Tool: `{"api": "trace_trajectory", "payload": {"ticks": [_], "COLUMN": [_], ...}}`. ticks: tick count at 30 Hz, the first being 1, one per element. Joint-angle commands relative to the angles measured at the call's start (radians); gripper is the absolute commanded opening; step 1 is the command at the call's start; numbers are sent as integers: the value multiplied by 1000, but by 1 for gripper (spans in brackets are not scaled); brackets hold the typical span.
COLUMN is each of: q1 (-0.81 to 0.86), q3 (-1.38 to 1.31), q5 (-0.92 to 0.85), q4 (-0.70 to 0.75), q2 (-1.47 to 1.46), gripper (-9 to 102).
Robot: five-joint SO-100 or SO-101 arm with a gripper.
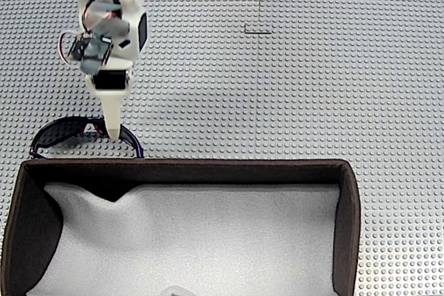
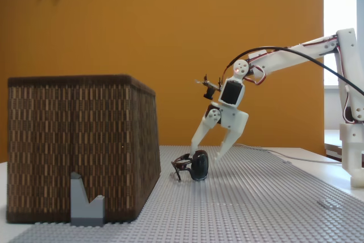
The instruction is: Grasp a glasses and put it in the bin.
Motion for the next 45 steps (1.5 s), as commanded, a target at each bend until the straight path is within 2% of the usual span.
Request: {"api": "trace_trajectory", "payload": {"ticks": [1, 3, 4, 5, 13, 26, 30, 35, 45], "q1": [23, 26, 29, 29, 40, 78, 49, 17, -75], "q3": [-31, -31, -32, -32, -57, 83, 2, -130, -667], "q5": [-2, -2, -3, -5, 6, -46, -52, -21, 91], "q4": [-17, -29, -40, -48, -35, 15, 29, -2, 14], "q2": [-5, -26, -41, -48, 32, 819, 902, 769, 101], "gripper": [24, 19, 7, 0, -1, -1, -1, -1, -1]}}
